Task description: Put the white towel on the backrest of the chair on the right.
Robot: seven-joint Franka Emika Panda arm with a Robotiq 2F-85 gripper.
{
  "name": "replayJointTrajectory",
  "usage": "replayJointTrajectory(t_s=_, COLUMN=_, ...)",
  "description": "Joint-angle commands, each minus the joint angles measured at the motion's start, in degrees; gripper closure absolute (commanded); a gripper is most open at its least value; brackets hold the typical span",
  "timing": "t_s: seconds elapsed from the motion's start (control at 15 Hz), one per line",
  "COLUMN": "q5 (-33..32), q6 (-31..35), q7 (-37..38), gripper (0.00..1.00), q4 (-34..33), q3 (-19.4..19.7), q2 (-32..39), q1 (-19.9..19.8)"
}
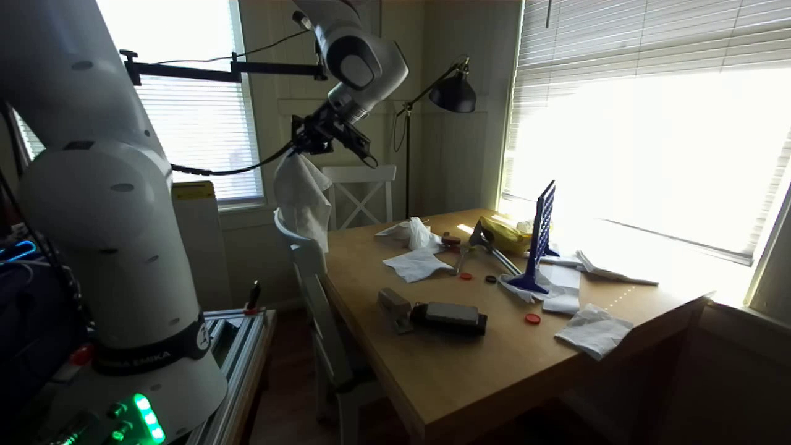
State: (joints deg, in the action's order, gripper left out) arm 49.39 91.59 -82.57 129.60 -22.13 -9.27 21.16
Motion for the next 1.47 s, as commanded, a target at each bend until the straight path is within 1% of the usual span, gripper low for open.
replayJointTrajectory(t_s=0.0, q5=2.4, q6=-1.5, q7=-2.3, gripper=0.99, q4=1.8, q3=-0.5, q2=0.7, q1=2.0)
replayJointTrajectory(t_s=0.4, q5=1.2, q6=-4.8, q7=-10.6, gripper=0.99, q4=4.5, q3=-1.1, q2=3.8, q1=3.3)
replayJointTrajectory(t_s=0.6, q5=-0.2, q6=-3.7, q7=-13.1, gripper=0.99, q4=5.3, q3=-1.4, q2=6.0, q1=3.1)
replayJointTrajectory(t_s=0.73, q5=-1.4, q6=-2.8, q7=-13.7, gripper=0.99, q4=5.2, q3=-1.6, q2=7.7, q1=3.1)
replayJointTrajectory(t_s=1.0, q5=-3.5, q6=-3.8, q7=-14.1, gripper=0.99, q4=4.1, q3=-2.1, q2=11.5, q1=3.4)
replayJointTrajectory(t_s=1.4, q5=-12.1, q6=-6.3, q7=-12.9, gripper=0.99, q4=3.1, q3=-3.8, q2=16.5, q1=4.5)
